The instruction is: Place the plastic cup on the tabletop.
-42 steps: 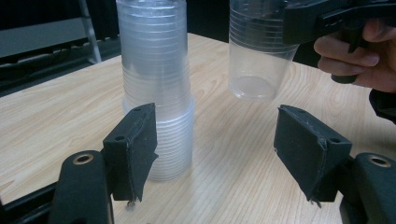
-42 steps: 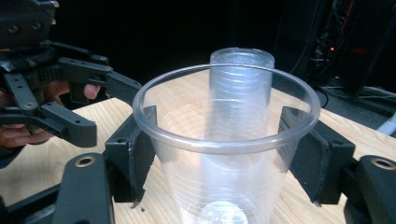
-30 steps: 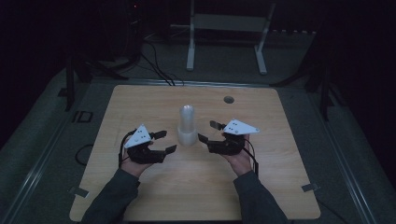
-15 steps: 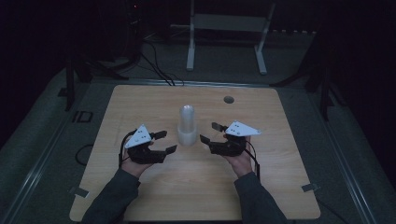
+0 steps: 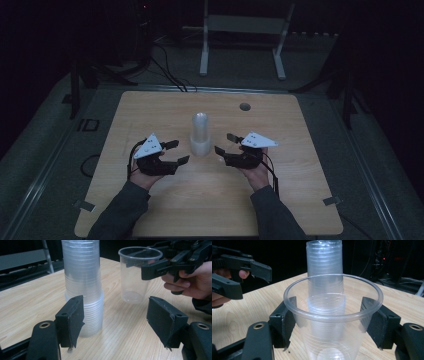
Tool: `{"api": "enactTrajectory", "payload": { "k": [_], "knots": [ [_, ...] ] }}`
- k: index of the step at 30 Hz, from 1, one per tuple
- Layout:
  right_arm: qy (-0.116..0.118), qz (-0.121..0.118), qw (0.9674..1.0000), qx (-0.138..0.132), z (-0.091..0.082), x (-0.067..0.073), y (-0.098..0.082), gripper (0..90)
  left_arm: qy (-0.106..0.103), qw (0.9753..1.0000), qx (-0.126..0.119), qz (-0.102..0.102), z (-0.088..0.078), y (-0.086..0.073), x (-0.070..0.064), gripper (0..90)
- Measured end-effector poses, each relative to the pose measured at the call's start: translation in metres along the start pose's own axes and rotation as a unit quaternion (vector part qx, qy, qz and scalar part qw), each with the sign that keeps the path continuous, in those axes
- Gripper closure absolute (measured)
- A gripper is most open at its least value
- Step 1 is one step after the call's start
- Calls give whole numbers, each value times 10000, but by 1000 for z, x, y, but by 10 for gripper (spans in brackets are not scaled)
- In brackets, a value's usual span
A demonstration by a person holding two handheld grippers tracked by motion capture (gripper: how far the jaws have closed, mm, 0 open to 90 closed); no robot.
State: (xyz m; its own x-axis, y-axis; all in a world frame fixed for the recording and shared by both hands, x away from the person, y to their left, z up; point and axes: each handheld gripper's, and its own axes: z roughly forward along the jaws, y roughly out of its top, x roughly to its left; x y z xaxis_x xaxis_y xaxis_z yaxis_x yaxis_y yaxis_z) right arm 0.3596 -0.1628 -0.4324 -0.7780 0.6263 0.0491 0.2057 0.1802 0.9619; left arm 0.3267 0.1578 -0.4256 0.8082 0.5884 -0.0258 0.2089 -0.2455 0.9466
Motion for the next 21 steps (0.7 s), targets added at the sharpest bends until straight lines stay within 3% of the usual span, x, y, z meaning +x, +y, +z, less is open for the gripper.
{"api": "enactTrajectory", "payload": {
  "k": [21],
  "knots": [
    [-23,202,9998,18,4,-7,-17,300,0,10000,2,9,0,0,0,303]
  ]
}}
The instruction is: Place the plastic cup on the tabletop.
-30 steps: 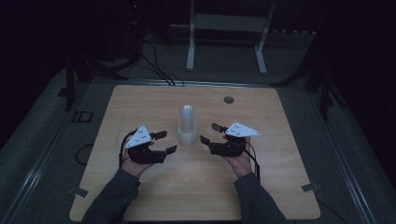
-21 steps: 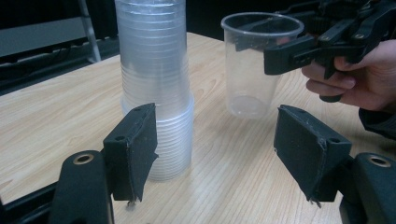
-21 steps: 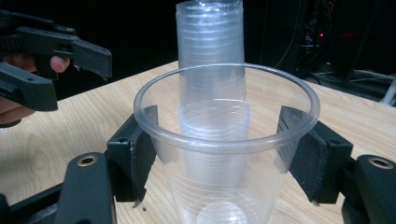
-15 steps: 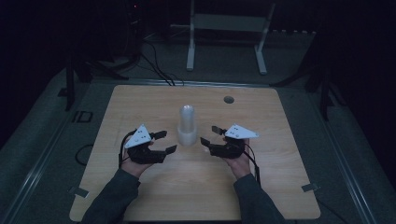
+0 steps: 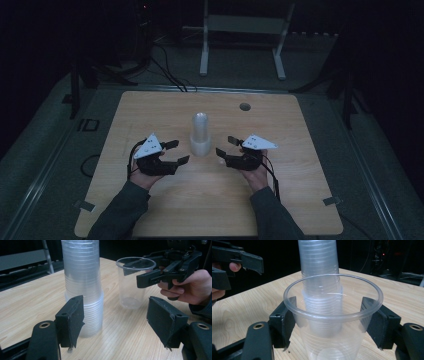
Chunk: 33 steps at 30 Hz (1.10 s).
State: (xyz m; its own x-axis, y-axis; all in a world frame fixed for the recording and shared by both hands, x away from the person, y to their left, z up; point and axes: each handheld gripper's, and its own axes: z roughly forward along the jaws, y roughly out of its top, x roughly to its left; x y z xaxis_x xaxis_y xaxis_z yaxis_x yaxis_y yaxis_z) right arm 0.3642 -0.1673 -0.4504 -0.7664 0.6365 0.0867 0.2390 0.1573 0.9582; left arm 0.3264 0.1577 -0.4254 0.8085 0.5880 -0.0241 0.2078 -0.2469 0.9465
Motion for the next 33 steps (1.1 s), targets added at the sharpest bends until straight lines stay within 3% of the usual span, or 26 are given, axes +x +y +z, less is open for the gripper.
{"api": "enactTrajectory", "payload": {
  "k": [33],
  "knots": [
    [-234,150,9987,424,16,-8,-15,298,-3,10000,-37,11,-2,1,0,303]
  ]
}}
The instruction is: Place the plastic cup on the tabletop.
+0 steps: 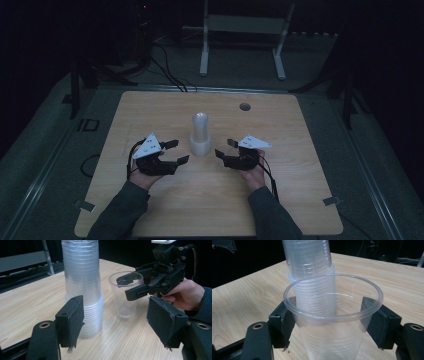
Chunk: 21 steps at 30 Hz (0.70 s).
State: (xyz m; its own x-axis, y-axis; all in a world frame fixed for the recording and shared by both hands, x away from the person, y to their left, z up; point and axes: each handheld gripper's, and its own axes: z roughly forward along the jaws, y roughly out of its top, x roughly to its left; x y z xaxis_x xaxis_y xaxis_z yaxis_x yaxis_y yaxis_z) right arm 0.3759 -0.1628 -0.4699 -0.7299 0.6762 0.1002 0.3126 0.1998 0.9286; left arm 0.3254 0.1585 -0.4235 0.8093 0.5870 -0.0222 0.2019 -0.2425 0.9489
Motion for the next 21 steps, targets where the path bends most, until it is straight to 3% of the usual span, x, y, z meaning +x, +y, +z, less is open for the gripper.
{"api": "enactTrajectory", "payload": {
  "k": [21],
  "knots": [
    [-70,-71,9998,165,3,-1,-4,294,-10,10000,14,-11,1,-1,0,303]
  ]
}}
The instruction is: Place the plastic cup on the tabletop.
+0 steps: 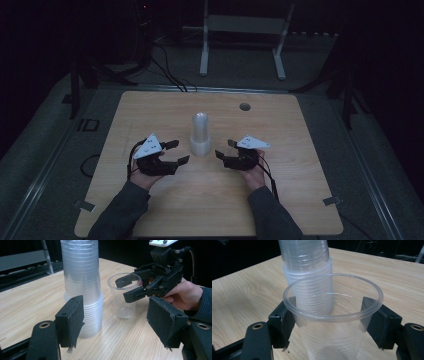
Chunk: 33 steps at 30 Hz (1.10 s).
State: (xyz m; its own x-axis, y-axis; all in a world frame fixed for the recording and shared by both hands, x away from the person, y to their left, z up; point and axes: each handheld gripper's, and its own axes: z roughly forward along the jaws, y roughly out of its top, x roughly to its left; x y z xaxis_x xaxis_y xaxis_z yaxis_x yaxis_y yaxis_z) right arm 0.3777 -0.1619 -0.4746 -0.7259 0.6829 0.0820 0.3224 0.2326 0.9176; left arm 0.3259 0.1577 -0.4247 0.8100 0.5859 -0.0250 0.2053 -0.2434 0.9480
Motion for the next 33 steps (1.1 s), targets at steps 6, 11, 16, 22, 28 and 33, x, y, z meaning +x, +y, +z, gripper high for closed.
{"api": "enactTrajectory", "payload": {
  "k": [6,11,16,22,28,33],
  "knots": [
    [-2,-68,10000,47,0,0,-1,291,-1,10000,-9,0,0,0,0,302],
    [-2,-75,9999,111,-2,0,-3,284,0,10000,-7,-1,0,0,0,303],
    [13,-100,9998,151,-5,1,-5,280,-10,10000,-1,9,0,0,-1,302],
    [37,-136,9997,202,-8,1,-6,260,-7,10000,-2,9,0,0,0,302],
    [63,-98,9993,353,-9,2,-6,176,-12,10000,0,8,0,0,-1,301],
    [67,-77,9988,489,-9,2,-7,139,-10,10000,0,10,0,0,-1,301]
  ]
}}
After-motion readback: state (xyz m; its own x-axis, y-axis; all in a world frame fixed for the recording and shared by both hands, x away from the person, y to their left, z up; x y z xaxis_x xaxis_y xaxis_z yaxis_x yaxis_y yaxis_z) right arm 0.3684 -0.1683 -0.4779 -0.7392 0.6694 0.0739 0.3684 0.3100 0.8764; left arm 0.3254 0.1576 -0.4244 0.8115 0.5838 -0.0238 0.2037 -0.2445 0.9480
